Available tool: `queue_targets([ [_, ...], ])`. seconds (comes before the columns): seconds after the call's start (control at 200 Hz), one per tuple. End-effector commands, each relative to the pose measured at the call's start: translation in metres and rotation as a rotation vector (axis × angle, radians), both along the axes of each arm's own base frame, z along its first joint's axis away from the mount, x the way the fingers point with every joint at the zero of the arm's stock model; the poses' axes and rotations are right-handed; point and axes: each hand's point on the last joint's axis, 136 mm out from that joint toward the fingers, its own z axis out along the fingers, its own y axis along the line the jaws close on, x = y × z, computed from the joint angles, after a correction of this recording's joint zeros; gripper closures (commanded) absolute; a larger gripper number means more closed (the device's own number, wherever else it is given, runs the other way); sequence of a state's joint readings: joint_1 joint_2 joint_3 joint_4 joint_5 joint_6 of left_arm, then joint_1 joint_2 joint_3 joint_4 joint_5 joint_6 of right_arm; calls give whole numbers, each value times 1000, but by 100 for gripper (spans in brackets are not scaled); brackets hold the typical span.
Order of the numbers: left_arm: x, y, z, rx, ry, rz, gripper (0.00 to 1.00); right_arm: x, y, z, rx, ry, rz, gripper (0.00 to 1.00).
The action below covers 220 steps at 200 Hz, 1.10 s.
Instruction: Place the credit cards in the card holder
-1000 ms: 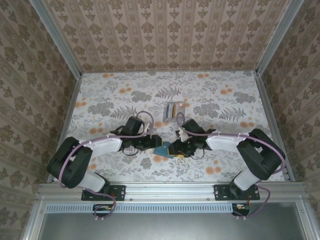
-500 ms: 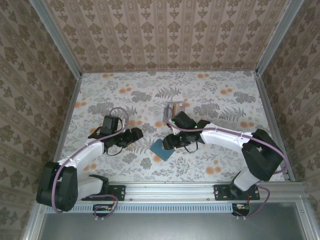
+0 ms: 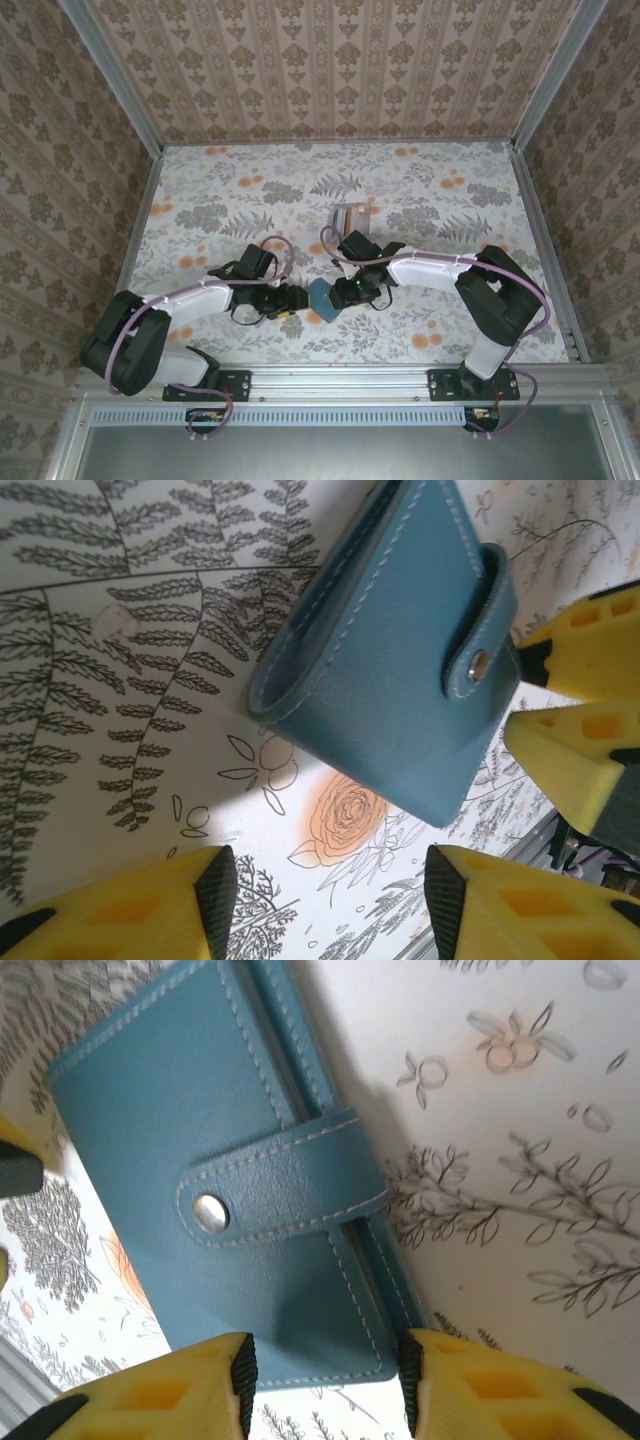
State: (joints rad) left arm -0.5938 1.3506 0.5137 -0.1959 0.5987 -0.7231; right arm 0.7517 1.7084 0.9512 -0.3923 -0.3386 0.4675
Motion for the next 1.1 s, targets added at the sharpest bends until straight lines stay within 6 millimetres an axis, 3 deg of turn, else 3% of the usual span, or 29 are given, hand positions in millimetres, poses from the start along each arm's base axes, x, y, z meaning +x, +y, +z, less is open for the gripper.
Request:
queue_targets([
  [0.0,13,-10,6,-26,-24,3,48,-14,15,7,97,82,-16,59],
  [0.225,25,-17,3,-42,-41,7,54,-17,27,14,217,118,-80,71],
  [0.35,31,-18,1,-56,-63,7,62,-17,30,6,243,131,-100,80],
  [0.58,39,-19,0,-73,-78,31,76,-15,30,2,261,121,-127,81],
  [0.71,42,-24,9,-108,-105,31,86,-13,23,6,216,88,-143,72],
  [0.79,42,-22,10,-107,-111,12,100,-8,9,8,136,49,-160,65],
  [0.875,39,-15,16,-120,-88,13,100,-2,-2,21,65,3,-169,50],
  [1.095,46,-8,48,-136,-161,34,100,13,4,49,59,-102,-132,48],
])
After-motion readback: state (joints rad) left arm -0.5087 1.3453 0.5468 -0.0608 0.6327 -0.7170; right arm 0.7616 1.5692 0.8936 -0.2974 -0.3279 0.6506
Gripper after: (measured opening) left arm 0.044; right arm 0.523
